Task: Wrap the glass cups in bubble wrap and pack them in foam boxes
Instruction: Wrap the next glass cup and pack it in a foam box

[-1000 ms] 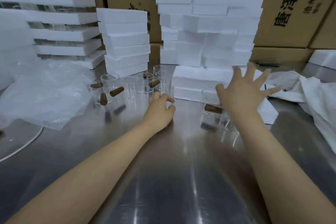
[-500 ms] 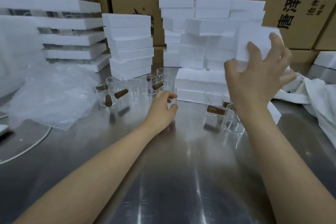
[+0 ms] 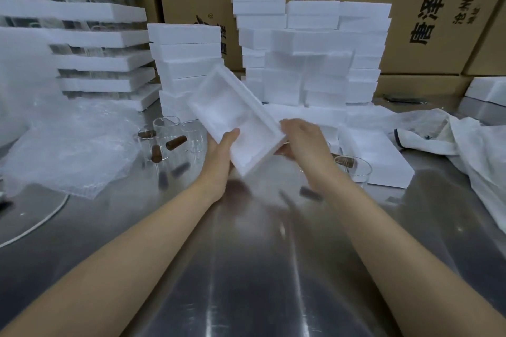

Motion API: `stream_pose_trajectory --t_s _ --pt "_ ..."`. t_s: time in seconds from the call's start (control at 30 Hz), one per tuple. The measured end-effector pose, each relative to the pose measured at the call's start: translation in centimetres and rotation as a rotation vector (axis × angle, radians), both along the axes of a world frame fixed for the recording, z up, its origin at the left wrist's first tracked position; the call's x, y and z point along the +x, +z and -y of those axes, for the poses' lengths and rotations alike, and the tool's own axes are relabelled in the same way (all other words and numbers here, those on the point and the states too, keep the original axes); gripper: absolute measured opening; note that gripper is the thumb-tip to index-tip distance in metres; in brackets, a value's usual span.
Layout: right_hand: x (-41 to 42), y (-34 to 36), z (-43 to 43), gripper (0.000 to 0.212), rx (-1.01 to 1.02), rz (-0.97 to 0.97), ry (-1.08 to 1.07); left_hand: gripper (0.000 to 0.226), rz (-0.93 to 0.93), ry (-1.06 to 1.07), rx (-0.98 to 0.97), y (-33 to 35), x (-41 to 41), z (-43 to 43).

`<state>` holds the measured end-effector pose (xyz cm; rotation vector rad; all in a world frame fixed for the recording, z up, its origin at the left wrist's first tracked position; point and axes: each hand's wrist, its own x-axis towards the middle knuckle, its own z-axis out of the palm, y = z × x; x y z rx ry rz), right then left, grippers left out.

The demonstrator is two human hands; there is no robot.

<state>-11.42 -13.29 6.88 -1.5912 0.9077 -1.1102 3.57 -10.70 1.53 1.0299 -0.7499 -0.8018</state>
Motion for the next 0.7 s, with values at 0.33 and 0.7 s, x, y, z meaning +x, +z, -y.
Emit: stream_pose_trajectory --t_s 0.33,0.7 --pt "-9.0 0.1 7.0 0.021 -0.134 -0.918 -0.657 0.008 0.364 0.006 0.352 2.1 3.1 -1.4" --pt "-9.5 -0.9 7.7 0.034 0.087 -0.87 -0.584 0.023 0.564 -0.05 0.768 3.4 4.6 -3.2"
